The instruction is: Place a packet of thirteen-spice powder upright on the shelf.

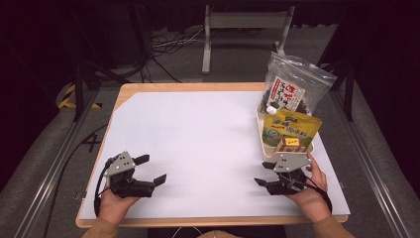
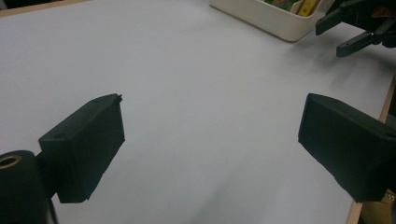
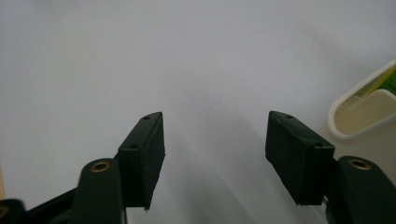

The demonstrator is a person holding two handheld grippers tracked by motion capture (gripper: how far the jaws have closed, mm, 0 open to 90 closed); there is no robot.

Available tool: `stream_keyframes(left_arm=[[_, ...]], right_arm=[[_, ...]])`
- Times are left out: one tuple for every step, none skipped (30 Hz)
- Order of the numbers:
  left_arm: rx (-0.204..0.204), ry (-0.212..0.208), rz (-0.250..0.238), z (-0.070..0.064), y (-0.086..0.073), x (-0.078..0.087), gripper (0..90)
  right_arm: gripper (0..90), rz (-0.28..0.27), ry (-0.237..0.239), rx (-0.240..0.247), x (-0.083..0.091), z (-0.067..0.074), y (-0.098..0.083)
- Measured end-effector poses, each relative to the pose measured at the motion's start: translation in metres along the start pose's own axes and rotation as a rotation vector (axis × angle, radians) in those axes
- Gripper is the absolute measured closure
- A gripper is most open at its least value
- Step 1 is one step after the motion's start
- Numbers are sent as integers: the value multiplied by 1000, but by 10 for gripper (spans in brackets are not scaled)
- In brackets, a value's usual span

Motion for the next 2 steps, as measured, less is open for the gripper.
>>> stream_keyframes(left_arm=[[2, 0, 0, 0, 0, 0, 74], [2, 0, 0, 0, 0, 0, 74]], right_arm=[[324, -6, 4, -3, 0, 0, 0], [302, -13, 5, -3, 0, 0, 1]])
Point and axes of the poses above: each handheld gripper's, and its own axes: x roughly backward along the jaws, y roughly out of its top, z roughly to its left, the point moved 2 cm from there along -x, roughly forward along the jaws, and after that the axes turned 7 degrees about -z, right-handed, at the moved point
